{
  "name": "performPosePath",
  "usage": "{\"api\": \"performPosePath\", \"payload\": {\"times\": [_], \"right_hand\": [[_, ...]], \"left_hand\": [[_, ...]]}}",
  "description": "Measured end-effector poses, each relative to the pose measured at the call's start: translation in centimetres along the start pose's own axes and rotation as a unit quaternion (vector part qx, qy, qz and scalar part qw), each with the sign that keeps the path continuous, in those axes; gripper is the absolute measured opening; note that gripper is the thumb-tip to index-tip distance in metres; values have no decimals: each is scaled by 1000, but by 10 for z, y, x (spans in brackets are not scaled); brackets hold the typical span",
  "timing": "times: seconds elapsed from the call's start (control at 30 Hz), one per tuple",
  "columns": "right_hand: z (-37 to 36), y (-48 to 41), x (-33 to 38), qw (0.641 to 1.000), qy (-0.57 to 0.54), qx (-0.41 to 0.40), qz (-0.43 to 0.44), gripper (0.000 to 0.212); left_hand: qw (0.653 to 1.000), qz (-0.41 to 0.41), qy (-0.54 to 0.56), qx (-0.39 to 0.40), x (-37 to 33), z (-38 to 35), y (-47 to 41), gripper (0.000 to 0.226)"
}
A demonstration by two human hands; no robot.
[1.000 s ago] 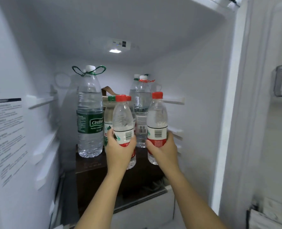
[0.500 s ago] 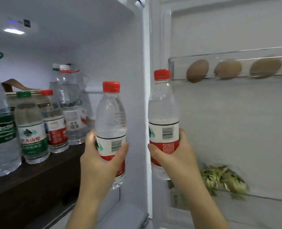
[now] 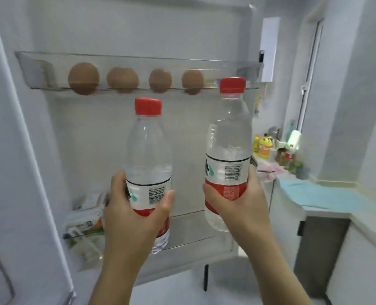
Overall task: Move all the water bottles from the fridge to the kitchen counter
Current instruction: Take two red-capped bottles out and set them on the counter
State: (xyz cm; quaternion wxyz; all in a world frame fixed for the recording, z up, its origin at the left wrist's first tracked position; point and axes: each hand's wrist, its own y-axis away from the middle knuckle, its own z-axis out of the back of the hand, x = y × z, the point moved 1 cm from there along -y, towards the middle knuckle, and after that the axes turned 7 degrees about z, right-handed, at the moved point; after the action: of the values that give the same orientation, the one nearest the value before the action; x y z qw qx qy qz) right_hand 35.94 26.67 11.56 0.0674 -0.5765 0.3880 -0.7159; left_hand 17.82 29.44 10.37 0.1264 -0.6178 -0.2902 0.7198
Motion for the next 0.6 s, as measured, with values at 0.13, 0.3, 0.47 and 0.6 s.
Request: {"api": "performPosePath", "payload": {"times": [0.13, 0.3, 0.47, 0.6], "right_hand": [[87, -4, -19, 996, 71, -52, -10, 49], [187, -1, -38, 986, 128, -104, -27, 53], [272, 7, -51, 965, 198, -165, -38, 54], [334, 19, -65, 947, 213, -227, -76, 55]], "left_hand": [[996, 16, 59, 67, -16, -84, 26, 47], [985, 30, 114, 128, -33, -184, 65, 55], [968, 42, 147, 199, -49, -277, 99, 57], [943, 42, 192, 269, -60, -345, 123, 63]]}}
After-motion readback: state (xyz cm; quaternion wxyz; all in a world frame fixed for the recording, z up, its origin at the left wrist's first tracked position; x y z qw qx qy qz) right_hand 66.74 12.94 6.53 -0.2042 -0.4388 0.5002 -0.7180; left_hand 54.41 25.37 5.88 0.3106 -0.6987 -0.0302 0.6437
